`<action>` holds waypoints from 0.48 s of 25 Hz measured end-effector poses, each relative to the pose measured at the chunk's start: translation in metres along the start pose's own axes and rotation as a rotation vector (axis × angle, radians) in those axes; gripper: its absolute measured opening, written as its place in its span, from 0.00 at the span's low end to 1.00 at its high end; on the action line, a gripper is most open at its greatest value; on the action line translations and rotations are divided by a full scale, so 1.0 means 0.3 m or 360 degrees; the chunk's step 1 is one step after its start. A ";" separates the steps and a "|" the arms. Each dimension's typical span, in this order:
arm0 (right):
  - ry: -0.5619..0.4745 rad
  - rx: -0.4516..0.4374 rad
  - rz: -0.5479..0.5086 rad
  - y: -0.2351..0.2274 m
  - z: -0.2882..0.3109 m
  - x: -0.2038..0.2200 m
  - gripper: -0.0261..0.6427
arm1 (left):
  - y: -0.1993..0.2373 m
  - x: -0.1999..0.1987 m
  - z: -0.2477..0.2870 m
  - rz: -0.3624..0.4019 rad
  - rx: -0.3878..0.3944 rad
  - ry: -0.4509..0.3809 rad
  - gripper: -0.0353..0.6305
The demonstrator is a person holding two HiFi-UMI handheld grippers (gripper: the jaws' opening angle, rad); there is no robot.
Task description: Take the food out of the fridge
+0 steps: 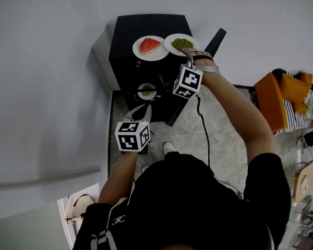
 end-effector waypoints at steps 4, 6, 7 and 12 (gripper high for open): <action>-0.0158 -0.0023 0.0141 -0.019 -0.054 -0.033 0.23 | -0.013 -0.016 0.027 0.0014 0.0010 -0.0003 0.05; -0.0244 0.0007 0.0210 -0.029 -0.093 -0.047 0.22 | -0.013 -0.027 0.039 0.0022 0.0008 -0.0007 0.05; -0.0294 0.0037 0.0256 -0.036 -0.115 -0.051 0.18 | -0.014 -0.036 0.046 0.0029 0.0008 -0.0010 0.05; -0.0431 0.0161 0.0593 -0.059 -0.193 -0.028 0.04 | -0.025 -0.111 0.075 0.0074 0.0010 -0.0056 0.05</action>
Point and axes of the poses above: the fingertips, and each gripper's own axes: z forward along the fingers, y to its left, x out of its underside, the point moved 2 cm from there along -z, backward along the fingers, and after that the axes turned 1 degree about x, right-handed, at the moved point
